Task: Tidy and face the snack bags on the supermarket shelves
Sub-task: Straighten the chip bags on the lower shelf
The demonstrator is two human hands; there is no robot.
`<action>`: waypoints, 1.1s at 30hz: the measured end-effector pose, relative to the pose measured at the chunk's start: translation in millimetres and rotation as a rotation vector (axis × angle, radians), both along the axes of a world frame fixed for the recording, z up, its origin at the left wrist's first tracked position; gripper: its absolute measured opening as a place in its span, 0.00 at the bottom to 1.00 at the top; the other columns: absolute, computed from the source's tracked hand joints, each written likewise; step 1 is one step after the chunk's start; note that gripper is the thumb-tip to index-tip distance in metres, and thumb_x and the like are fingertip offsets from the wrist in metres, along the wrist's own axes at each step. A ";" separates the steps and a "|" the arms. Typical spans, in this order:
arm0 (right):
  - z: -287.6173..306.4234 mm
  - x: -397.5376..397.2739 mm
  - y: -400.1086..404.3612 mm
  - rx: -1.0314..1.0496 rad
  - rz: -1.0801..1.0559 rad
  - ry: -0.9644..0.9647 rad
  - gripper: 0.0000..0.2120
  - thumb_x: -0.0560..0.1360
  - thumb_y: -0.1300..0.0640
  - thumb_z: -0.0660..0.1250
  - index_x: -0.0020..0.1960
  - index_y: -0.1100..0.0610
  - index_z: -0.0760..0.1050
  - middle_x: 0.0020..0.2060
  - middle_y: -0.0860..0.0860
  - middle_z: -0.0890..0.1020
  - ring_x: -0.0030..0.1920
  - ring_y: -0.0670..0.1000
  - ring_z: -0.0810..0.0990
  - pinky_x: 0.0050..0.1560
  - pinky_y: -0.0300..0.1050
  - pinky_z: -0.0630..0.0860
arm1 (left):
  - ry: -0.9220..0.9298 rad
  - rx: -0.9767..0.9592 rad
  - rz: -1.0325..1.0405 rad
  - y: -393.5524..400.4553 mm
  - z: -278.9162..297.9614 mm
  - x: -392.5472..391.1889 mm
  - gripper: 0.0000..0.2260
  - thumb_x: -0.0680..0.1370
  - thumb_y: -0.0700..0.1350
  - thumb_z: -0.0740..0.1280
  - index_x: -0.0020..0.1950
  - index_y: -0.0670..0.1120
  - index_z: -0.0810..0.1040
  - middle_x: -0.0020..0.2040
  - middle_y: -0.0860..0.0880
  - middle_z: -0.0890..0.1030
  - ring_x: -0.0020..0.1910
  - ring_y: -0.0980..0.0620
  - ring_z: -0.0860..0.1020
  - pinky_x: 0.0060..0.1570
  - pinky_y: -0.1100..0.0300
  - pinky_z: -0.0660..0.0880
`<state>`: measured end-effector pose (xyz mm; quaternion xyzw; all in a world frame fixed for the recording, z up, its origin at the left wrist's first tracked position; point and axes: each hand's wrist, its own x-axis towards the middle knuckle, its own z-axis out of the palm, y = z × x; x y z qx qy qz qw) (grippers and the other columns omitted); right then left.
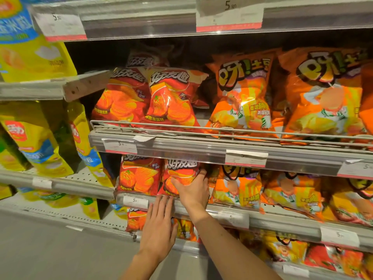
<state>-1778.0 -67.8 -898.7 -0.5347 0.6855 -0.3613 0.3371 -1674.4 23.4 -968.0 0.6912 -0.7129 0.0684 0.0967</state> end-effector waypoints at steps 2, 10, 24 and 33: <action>-6.3 -1.3 4.3 0.001 0.015 -0.005 0.55 0.67 0.34 0.76 0.80 0.59 0.54 0.76 0.58 0.66 0.76 0.58 0.65 0.73 0.53 0.66 | 0.044 0.019 0.011 -0.7 -1.2 -0.5 0.29 0.80 0.53 0.62 0.79 0.44 0.62 0.78 0.44 0.64 0.79 0.44 0.58 0.77 0.45 0.58; -6.2 -12.3 10.6 0.000 0.042 0.000 0.58 0.63 0.30 0.76 0.79 0.57 0.54 0.74 0.56 0.68 0.75 0.58 0.66 0.72 0.52 0.68 | 0.180 -0.038 0.069 -1.3 9.8 -12.9 0.26 0.78 0.47 0.66 0.75 0.43 0.68 0.76 0.42 0.67 0.77 0.44 0.63 0.74 0.49 0.65; -13.8 -128.9 80.6 -0.044 0.203 -0.245 0.32 0.77 0.54 0.73 0.78 0.56 0.65 0.70 0.53 0.76 0.68 0.50 0.76 0.71 0.49 0.72 | 0.808 -0.053 0.227 13.2 44.2 -105.3 0.05 0.77 0.44 0.69 0.51 0.45 0.82 0.49 0.47 0.83 0.50 0.48 0.81 0.54 0.53 0.76; -15.4 -337.3 117.2 -0.090 -0.227 -0.291 0.24 0.77 0.56 0.74 0.69 0.62 0.73 0.56 0.57 0.82 0.54 0.54 0.82 0.56 0.43 0.76 | 1.021 0.034 0.086 13.8 62.1 -255.0 0.05 0.76 0.44 0.71 0.52 0.48 0.80 0.43 0.53 0.83 0.45 0.49 0.81 0.43 0.64 0.74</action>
